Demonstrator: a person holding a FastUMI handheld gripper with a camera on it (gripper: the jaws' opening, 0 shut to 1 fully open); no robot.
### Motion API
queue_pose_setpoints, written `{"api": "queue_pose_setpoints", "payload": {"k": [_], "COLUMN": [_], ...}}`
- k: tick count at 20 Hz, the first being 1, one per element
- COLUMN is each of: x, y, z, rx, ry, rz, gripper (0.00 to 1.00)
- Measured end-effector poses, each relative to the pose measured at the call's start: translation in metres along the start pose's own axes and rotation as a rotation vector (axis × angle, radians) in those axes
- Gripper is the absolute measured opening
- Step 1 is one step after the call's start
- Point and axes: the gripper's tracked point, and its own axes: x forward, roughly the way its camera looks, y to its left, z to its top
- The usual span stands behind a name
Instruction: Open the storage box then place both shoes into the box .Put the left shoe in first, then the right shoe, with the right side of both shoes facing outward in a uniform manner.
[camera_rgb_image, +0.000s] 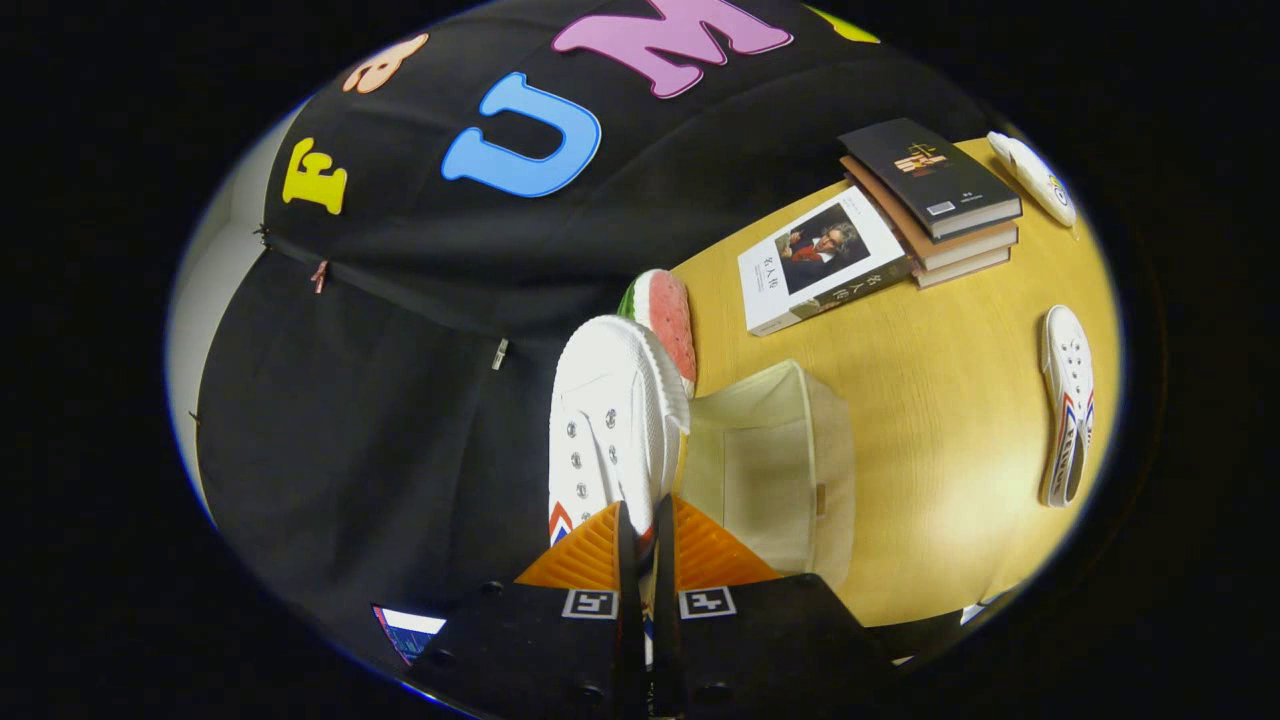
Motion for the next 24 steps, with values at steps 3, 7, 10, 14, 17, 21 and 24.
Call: {"api": "queue_pose_setpoints", "payload": {"k": [3, 7, 10, 14, 17, 21, 24], "x": [0.035, 0.070, 0.087, 0.098, 0.105, 0.110, 0.114], "y": [-0.003, -0.016, -0.033, -0.044, -0.052, -0.058, -0.051], "z": [-0.025, -0.048, -0.054, -0.062, -0.065, -0.066, -0.067], "rx": [-0.028, -0.066, -0.063, -0.010, 0.023, 0.038, 0.059], "ry": [0.056, 0.082, 0.070, 0.094, 0.113, 0.134, 0.144], "rz": [-0.041, -0.105, -0.163, -0.188, -0.215, -0.241, -0.204], "gripper": [0.07, 0.08, 0.08, 0.07, 0.08, 0.08, 0.11]}}
